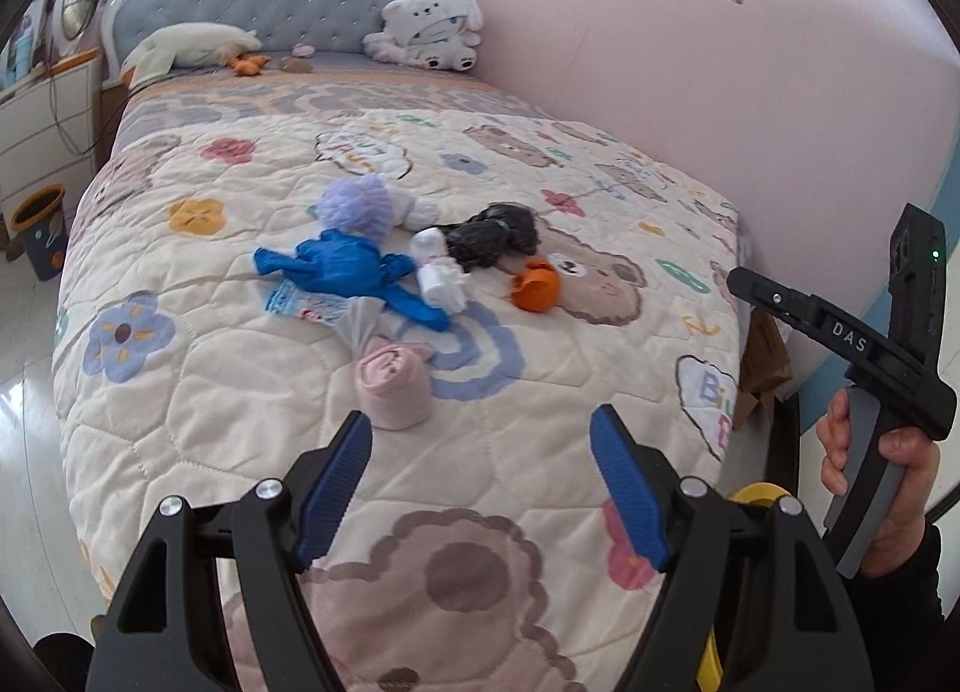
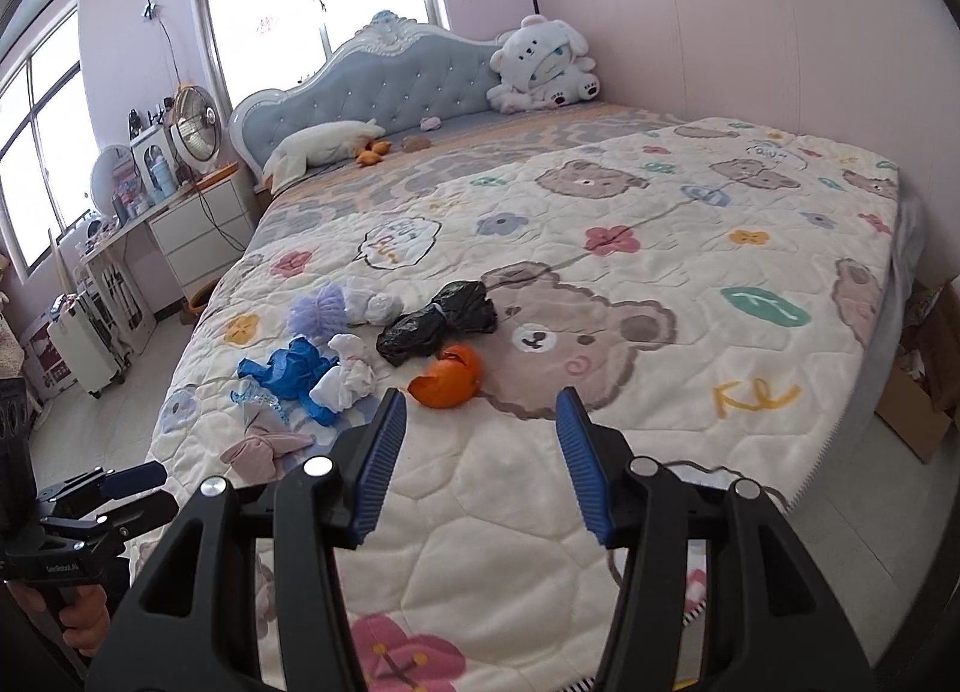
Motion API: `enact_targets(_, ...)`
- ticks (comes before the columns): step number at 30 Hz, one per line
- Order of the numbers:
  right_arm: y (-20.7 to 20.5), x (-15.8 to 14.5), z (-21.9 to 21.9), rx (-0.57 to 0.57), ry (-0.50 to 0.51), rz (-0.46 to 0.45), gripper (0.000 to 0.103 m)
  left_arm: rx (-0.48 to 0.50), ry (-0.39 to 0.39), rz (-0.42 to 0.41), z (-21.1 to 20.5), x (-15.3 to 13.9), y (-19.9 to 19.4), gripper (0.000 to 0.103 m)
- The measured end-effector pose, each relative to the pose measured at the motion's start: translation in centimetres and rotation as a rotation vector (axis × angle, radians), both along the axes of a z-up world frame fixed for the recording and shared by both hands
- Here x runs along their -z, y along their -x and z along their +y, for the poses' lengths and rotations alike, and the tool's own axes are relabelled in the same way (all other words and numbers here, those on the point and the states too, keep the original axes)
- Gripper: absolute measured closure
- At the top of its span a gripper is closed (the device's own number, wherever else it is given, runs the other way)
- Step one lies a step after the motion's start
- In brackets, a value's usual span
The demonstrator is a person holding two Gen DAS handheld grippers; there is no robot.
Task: Collect trash
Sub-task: 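Move both open grippers back over the bed, then grasp the pink rolled bundle with the left gripper while the right gripper grasps the orange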
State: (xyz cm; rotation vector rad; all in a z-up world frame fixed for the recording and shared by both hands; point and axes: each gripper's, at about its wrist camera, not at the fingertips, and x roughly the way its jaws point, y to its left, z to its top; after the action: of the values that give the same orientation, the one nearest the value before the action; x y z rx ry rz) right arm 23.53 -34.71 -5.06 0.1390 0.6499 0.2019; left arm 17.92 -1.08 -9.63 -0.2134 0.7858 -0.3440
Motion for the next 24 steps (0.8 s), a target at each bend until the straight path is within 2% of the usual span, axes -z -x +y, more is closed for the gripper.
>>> enact_targets(10,-6.5,4.2,3.6,-0.040,0.008,0.098,0.053,-0.061,0.036,0.075,1.8,3.0,-3.4,0.031)
enact_targets(19,-11.4,7.7,5.7,-0.049,0.032,0.178,0.053,-0.075,0.015,0.083,1.3,4.5,-5.8,0.031)
enact_targets(24,-13.5,9.4,6.1,-0.031,0.036,0.217,0.053,-0.075,0.037,0.110,1.4,5.6,-7.1,0.032)
